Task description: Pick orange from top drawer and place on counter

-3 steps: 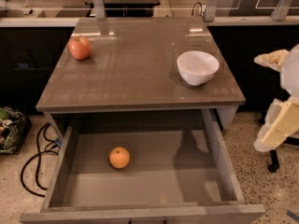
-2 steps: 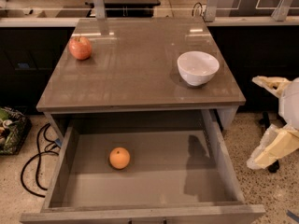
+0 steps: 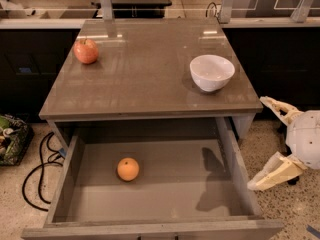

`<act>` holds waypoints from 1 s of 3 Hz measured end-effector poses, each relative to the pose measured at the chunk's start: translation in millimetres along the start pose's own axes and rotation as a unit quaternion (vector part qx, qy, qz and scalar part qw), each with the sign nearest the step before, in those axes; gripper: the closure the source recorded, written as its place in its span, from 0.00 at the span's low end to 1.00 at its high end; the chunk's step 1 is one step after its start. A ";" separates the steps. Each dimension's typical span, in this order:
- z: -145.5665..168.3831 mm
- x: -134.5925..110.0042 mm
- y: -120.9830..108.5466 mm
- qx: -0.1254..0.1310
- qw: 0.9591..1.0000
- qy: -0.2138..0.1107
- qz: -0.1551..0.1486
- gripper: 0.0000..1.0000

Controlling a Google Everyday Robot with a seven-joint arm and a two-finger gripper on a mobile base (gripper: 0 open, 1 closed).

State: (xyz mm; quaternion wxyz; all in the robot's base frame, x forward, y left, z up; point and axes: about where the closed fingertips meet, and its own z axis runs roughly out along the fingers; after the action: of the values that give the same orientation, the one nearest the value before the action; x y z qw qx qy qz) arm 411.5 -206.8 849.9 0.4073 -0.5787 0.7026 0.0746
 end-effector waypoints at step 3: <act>65.9 22.9 22.3 -0.021 0.999 -0.015 0.037 0.00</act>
Offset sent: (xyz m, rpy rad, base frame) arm 0.0153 0.0226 -0.0608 0.0766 0.0463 -0.0255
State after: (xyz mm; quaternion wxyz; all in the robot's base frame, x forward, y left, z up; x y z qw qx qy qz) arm 424.1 -179.0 783.3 0.4028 -0.5592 0.7157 0.1130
